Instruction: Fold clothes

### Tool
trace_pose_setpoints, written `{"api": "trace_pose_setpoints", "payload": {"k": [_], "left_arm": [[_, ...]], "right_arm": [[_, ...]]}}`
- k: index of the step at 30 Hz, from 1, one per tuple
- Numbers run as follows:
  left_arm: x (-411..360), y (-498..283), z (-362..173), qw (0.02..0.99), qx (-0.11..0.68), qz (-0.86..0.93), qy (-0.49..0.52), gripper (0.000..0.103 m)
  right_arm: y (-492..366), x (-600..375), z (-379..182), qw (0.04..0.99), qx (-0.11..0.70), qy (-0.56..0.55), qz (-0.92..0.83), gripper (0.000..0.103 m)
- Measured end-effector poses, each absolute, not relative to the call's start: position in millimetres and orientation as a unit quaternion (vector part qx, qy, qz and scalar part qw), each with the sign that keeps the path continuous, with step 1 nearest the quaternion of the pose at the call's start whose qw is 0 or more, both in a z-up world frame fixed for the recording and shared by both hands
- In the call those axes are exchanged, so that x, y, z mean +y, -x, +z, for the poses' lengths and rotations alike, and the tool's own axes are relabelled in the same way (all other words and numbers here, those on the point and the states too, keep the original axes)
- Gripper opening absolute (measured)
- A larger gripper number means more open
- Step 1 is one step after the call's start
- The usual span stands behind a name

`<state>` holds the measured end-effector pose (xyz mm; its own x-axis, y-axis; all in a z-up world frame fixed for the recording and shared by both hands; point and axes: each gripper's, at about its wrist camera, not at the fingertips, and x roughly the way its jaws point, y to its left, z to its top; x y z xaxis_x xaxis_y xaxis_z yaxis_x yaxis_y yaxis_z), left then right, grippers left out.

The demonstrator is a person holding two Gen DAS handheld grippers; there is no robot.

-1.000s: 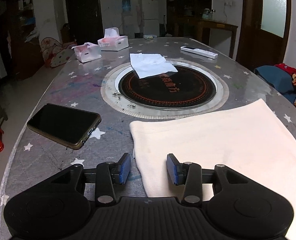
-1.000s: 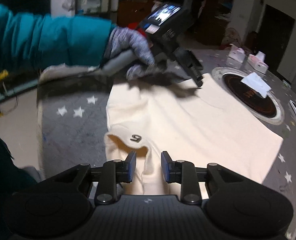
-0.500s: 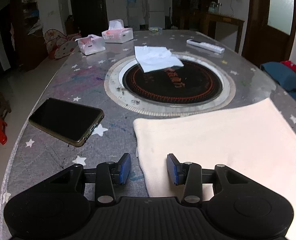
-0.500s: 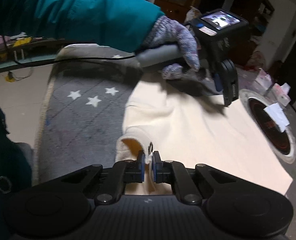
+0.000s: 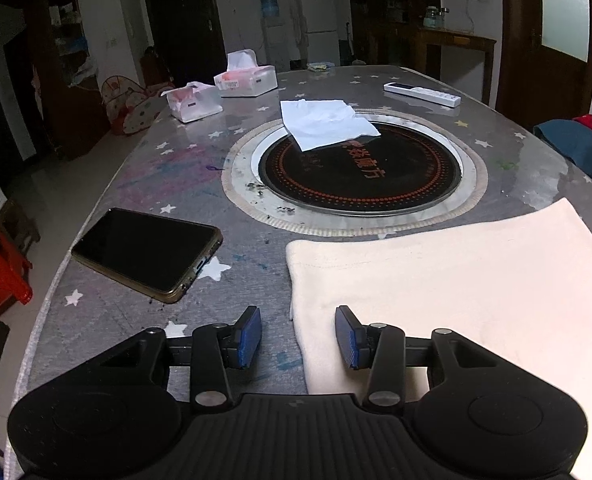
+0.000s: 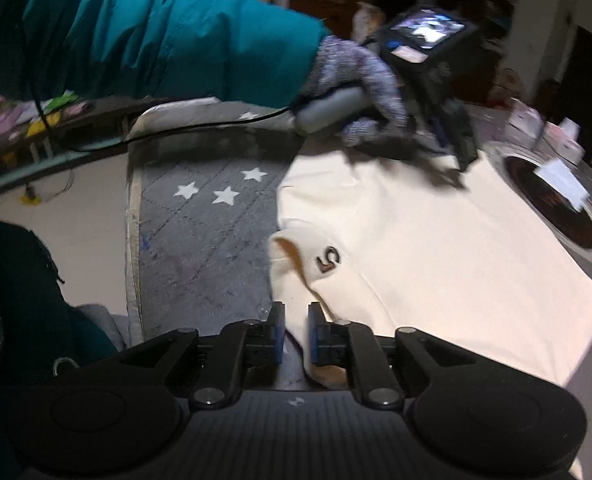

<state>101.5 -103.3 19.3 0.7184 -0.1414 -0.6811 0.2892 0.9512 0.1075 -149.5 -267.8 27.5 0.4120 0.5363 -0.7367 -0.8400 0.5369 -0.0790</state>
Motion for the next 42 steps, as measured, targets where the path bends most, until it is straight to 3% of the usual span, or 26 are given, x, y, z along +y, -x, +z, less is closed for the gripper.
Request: {"api": "trace_pose_setpoints", "payload": {"k": [6, 10, 14, 21, 30, 35, 38, 40, 42], "left_arm": [[-127, -48, 33, 0.915, 0.337, -0.199, -0.094, 0.045], [-142, -12, 42, 0.908, 0.323, -0.253, -0.087, 0.047], [-158, 23, 51, 0.897, 0.308, -0.306, -0.079, 0.049], [-214, 58, 52, 0.872, 0.294, -0.380, -0.091, 0.065], [-276, 60, 35, 0.854, 0.311, -0.404, -0.104, 0.063], [-293, 56, 26, 0.841, 0.334, -0.411, -0.108, 0.055], [-298, 54, 23, 0.833, 0.346, -0.419, -0.105, 0.035], [-297, 53, 22, 0.828, 0.352, -0.426, -0.094, 0.013], [-296, 52, 22, 0.823, 0.358, -0.434, -0.083, 0.007]], "right_arm": [[140, -326, 52, 0.879, 0.338, 0.104, 0.320, 0.022], [134, -378, 53, 0.918, 0.340, 0.032, 0.201, 0.036], [138, -427, 46, 0.933, 0.345, -0.027, 0.103, 0.039], [147, -495, 32, 0.936, 0.344, -0.077, -0.018, 0.046], [125, -548, 14, 0.927, 0.355, -0.099, -0.067, 0.043], [119, -570, 1, 0.917, 0.370, -0.142, -0.049, 0.036], [116, -575, 3, 0.916, 0.368, -0.154, -0.034, 0.018], [114, -574, 7, 0.918, 0.366, -0.152, -0.026, 0.015], [111, -570, 14, 0.922, 0.361, -0.138, -0.020, 0.005]]}}
